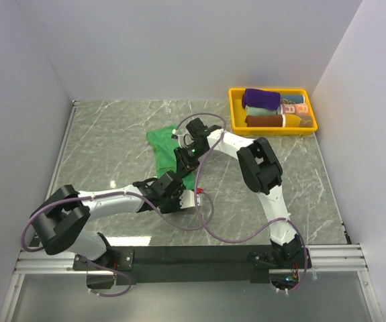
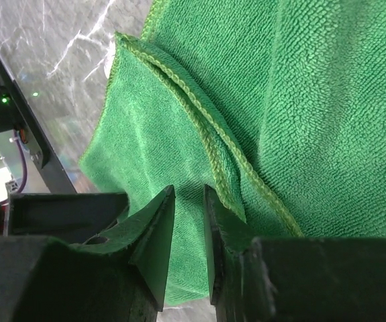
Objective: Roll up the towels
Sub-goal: Roll the towel
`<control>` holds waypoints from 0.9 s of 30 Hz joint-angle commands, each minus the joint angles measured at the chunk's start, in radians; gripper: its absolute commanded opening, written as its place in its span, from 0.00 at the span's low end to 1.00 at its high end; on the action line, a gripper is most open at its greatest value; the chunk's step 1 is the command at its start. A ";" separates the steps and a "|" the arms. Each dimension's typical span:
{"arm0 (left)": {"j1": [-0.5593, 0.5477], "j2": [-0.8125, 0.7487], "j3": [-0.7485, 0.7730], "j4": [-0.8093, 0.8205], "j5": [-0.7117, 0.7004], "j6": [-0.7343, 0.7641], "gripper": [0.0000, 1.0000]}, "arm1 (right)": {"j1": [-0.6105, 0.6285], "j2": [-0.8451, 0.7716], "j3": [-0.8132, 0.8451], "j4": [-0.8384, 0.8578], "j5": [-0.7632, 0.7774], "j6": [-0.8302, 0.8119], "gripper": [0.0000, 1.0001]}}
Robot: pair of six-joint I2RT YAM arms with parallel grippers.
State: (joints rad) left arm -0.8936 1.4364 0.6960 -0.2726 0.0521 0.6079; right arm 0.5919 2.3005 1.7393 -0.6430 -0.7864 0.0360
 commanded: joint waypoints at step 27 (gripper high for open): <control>0.135 0.064 0.318 -0.565 0.566 -0.079 0.01 | -0.087 -0.148 0.092 -0.190 -0.085 -0.076 0.36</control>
State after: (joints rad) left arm -0.8238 1.4647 0.9569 -0.7616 0.5190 0.5449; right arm 0.5423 2.2105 1.7500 -0.7841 -0.8581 -0.0113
